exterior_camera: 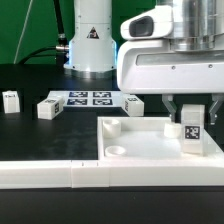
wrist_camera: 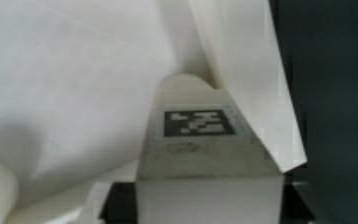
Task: Assemble one leg
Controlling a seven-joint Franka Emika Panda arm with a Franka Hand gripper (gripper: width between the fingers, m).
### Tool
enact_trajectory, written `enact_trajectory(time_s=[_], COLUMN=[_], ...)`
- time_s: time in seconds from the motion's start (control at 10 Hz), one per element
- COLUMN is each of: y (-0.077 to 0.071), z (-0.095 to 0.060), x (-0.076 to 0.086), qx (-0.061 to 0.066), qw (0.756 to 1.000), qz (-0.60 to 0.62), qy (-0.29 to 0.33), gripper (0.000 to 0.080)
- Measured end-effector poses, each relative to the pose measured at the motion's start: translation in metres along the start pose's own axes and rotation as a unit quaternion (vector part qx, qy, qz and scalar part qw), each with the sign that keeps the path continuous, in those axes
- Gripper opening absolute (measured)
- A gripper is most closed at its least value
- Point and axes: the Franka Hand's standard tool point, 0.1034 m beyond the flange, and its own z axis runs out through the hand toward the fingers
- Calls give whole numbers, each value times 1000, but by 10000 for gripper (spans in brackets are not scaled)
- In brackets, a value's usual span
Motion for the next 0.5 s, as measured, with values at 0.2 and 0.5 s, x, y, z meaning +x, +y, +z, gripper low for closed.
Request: enact_trajectory(time_s=[0.2, 0.5], y=[2, 4], z=[0, 1], x=[0, -1], qx=[1, 2], qw=[994, 954], qz=[109, 299], qy=[-2, -4], gripper=[291, 291])
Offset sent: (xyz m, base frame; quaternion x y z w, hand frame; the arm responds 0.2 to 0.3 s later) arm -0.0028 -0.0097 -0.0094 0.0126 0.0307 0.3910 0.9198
